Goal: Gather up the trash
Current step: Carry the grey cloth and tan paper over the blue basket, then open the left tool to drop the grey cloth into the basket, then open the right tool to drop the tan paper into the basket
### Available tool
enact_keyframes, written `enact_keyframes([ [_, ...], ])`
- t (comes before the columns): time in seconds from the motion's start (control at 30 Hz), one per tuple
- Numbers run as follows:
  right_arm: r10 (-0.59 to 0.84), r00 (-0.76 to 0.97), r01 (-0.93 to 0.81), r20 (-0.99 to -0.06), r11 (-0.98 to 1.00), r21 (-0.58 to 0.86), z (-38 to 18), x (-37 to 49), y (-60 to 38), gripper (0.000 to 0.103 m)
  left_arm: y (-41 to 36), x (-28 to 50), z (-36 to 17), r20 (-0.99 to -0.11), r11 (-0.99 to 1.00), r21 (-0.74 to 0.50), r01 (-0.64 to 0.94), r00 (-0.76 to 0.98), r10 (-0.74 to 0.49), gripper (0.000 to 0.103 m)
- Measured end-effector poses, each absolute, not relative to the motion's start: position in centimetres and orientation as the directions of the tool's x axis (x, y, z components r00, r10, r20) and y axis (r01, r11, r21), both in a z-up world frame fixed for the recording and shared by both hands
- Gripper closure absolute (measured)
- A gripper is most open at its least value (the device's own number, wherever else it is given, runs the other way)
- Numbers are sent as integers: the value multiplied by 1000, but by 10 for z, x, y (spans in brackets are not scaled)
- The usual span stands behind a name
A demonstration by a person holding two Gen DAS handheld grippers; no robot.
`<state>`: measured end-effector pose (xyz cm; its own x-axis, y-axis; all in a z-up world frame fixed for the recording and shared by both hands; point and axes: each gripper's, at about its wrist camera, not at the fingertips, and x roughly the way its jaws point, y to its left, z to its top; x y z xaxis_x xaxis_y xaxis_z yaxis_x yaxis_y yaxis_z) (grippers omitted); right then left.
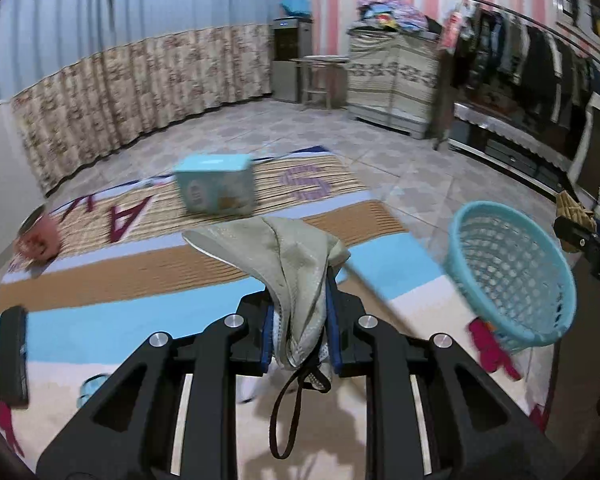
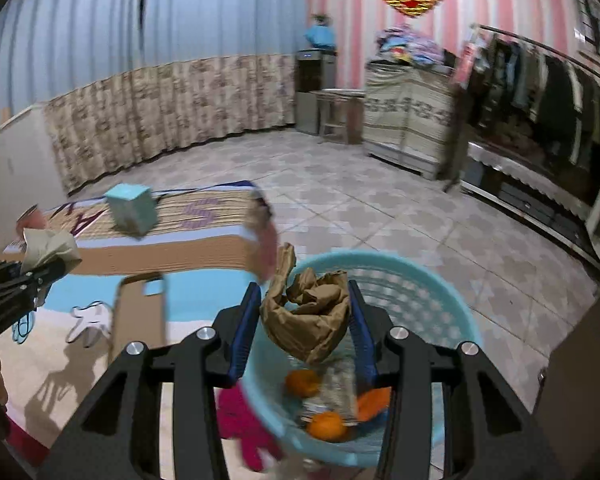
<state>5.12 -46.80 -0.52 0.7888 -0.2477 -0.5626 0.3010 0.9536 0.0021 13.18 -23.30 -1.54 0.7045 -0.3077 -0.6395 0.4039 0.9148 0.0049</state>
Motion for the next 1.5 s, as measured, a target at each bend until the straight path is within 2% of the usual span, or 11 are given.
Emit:
enact_keyframes([
  [0.3,-308,758,385,-575,923,12,-13,34,-520,60,-334,114,-15,-630,812,8,583,634,-448,83],
  [0.6,-307,749,417,-587,907,58,-27,29,-545,60,-391,108,-26,-653,749,-3,663,566,-503,81],
  [0.7,-310,744,421,-592,905,55,-31,27,-548,60,-402,108,-30,-662,735,-6,678,548,-510,74],
  [0.77,-316,741,423,-593,905,47,-32,26,-549,60,-404,108,-30,-657,734,-10,679,549,-517,65],
  [0.9,-318,738,431,-596,901,53,-33,24,-554,60,-409,108,-28,-650,725,-14,688,545,-530,56],
  [1.27,-307,731,425,-610,904,54,-43,30,-554,60,-388,120,-10,-587,788,3,616,639,-497,8],
  [1.43,-290,732,421,-616,904,75,-49,43,-548,58,-367,126,3,-556,819,2,573,681,-475,6],
  [1.5,-280,732,422,-621,902,91,-53,48,-548,54,-361,128,5,-551,826,10,563,692,-466,6],
])
